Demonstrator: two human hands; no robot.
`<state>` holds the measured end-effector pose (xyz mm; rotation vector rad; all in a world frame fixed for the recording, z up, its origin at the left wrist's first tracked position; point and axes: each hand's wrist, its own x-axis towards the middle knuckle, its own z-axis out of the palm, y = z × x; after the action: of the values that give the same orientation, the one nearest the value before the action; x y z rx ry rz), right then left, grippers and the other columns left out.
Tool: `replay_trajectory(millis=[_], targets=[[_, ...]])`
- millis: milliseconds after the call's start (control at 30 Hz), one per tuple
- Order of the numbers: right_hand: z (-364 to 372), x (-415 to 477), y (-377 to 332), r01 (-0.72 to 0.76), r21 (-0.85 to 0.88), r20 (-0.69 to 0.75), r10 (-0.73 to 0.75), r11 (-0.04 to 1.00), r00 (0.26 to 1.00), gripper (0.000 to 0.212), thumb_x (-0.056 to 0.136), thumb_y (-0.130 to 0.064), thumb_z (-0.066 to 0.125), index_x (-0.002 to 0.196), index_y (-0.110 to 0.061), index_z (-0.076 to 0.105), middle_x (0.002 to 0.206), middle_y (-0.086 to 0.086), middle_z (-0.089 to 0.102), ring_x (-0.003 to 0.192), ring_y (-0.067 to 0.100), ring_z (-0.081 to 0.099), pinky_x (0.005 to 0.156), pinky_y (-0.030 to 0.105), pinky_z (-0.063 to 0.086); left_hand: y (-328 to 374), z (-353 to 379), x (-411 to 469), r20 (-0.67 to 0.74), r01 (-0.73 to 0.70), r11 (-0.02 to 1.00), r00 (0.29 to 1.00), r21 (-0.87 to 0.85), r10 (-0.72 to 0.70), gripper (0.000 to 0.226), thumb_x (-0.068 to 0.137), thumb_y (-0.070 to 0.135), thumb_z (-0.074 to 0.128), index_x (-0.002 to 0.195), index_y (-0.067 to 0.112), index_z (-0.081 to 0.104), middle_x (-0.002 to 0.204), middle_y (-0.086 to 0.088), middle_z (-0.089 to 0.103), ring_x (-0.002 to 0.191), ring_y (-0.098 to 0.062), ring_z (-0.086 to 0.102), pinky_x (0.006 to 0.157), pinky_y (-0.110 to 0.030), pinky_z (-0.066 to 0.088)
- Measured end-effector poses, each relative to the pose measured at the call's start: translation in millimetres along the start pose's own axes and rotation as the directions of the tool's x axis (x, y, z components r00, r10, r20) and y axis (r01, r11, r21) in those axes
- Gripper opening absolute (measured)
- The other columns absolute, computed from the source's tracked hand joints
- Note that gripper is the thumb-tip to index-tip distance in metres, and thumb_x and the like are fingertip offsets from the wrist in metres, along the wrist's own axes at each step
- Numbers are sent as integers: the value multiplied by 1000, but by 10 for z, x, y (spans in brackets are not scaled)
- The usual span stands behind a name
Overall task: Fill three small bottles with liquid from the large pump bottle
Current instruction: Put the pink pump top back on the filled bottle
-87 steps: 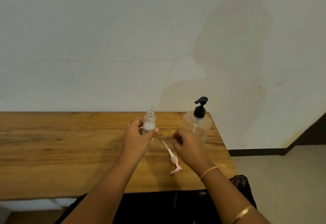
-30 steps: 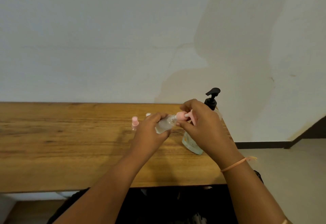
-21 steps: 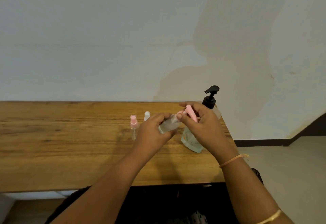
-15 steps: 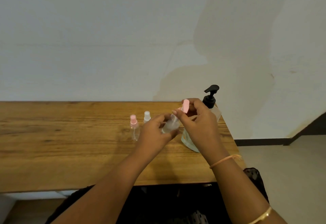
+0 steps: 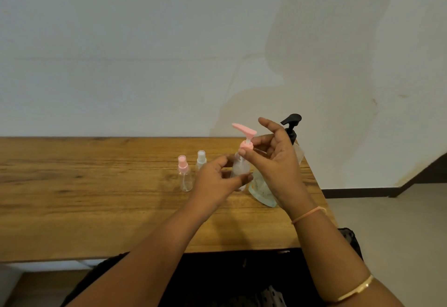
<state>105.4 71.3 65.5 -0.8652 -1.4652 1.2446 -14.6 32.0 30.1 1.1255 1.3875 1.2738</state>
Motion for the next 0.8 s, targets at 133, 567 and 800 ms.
replay_trajectory(millis=[133,567,800], targets=[[-16,-17,13,-93,139,112,78,986,991,68,85,-1,61,137,-32,30,118,5,61,110,11,59,91,25,48,12,-1,4,-3,16,999,1000,-29,-17,47,74,13,75,118,19,59,109,2,67,96,-15,66,71,-30,58],[-19,4,49,-162,177,131,140,971,982,69,88,-5,58,142,-32,25,116,9,65,107,14,61,83,24,51,15,2,-1,28,14,999,1000,-52,-12,41,74,12,75,112,18,62,105,0,69,93,-15,68,69,-29,58],[14,1,36,-75,-40,40,76,996,996,73,79,-5,70,137,-26,34,93,-3,59,88,-3,61,82,19,49,1,6,-13,38,13,1000,999,-5,-13,45,73,14,76,114,24,62,103,3,69,93,-16,67,71,-33,59]])
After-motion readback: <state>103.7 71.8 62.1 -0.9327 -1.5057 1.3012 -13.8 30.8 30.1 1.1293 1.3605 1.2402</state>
